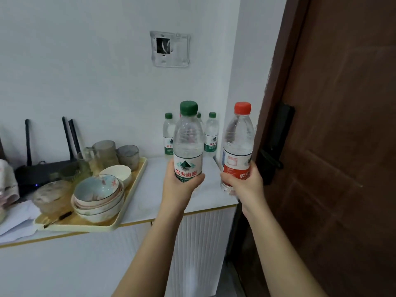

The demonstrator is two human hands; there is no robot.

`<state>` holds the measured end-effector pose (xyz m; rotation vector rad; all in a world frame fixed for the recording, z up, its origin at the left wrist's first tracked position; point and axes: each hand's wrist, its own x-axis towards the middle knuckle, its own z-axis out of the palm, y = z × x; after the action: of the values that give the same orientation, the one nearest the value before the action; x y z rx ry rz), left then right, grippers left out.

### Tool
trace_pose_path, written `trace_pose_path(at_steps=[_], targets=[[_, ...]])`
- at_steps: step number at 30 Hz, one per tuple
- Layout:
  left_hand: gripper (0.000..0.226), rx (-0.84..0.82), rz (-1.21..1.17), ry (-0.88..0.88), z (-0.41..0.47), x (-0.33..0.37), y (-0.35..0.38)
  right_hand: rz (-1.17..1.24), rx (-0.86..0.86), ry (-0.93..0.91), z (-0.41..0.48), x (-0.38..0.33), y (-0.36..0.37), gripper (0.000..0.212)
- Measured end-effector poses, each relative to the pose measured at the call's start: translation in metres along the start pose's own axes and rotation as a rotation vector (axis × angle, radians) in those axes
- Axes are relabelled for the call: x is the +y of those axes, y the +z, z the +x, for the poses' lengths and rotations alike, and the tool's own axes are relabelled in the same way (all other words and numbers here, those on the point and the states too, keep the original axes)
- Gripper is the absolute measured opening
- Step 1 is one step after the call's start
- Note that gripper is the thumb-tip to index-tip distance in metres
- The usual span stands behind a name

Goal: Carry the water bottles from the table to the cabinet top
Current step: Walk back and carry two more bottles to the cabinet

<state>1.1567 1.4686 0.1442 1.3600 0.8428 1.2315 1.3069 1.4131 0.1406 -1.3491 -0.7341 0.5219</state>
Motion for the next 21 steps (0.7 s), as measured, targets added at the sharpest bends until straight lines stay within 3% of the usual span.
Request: trace_pose_path(at_steps=[7,21], targets=[[0.053,0.057,0.042,-0.117,0.056,-0.06,0.015,-0.048,0.009,0.118,0.062,0.06,0.017,0.056],[0.053,0.232,0.145,-0.176,0.156,-0.144,0.067,-0.164,-0.121,0.131,0.199,0.136,0.04,0.061]])
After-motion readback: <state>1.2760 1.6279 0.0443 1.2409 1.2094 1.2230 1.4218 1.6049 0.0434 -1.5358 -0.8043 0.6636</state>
